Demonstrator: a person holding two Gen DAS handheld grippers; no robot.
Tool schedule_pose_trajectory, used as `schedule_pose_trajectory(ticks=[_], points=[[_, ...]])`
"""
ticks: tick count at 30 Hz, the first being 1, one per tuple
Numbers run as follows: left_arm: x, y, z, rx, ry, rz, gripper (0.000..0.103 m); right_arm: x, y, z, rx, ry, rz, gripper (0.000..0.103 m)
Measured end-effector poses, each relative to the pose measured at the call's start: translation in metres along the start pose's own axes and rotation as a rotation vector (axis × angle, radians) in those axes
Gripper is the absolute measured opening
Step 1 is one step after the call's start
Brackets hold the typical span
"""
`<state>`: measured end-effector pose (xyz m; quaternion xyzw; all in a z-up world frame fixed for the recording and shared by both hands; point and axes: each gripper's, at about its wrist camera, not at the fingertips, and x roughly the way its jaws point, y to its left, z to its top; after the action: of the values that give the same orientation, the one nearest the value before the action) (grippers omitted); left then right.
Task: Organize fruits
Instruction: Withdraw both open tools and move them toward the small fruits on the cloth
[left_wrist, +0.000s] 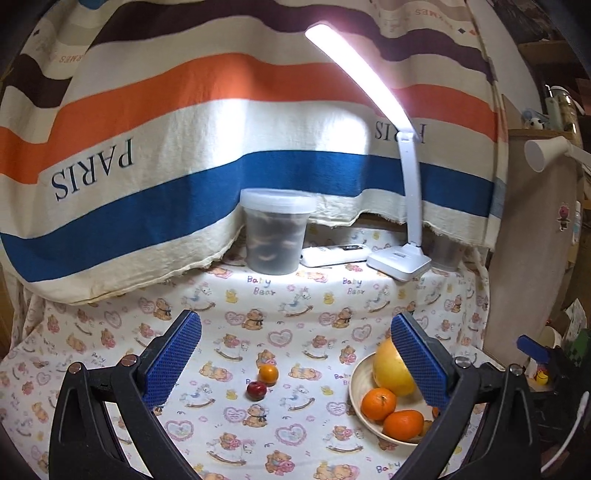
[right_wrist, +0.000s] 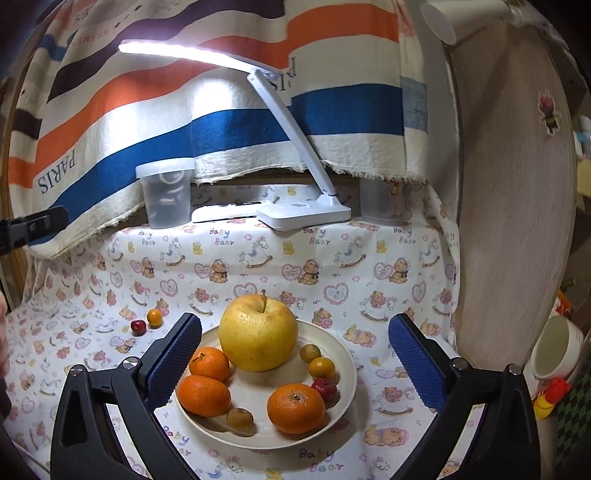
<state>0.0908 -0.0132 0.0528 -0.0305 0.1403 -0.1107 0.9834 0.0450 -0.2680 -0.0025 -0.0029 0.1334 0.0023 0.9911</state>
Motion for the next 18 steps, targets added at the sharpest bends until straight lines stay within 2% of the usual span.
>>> schedule_pose_trajectory(ticks=[3, 9, 14, 15, 18], points=[[0.014, 0.006, -0.005, 0.001, 0.045, 0.005, 0.1, 0.0, 0.004, -0.001, -0.022, 0.005, 0.01, 0.102], [0.053, 0.03, -0.021, -0.107, 0.201, -0.02, 0.081, 0.006, 0.003, -0.002, -0.019, 0.021, 0.004, 0.102], [0.071, 0.05, -0.031, -0.186, 0.251, -0.03, 0.066, 0.021, 0.015, 0.004, -0.014, 0.093, 0.033, 0.099], [0.073, 0.055, -0.034, -0.206, 0.252, -0.032, 0.062, 0.023, 0.02, 0.006, -0.023, 0.1, 0.038, 0.096], [0.085, 0.071, -0.042, -0.285, 0.27, -0.053, 0.052, 0.023, 0.032, 0.014, -0.035, 0.104, 0.058, 0.096]])
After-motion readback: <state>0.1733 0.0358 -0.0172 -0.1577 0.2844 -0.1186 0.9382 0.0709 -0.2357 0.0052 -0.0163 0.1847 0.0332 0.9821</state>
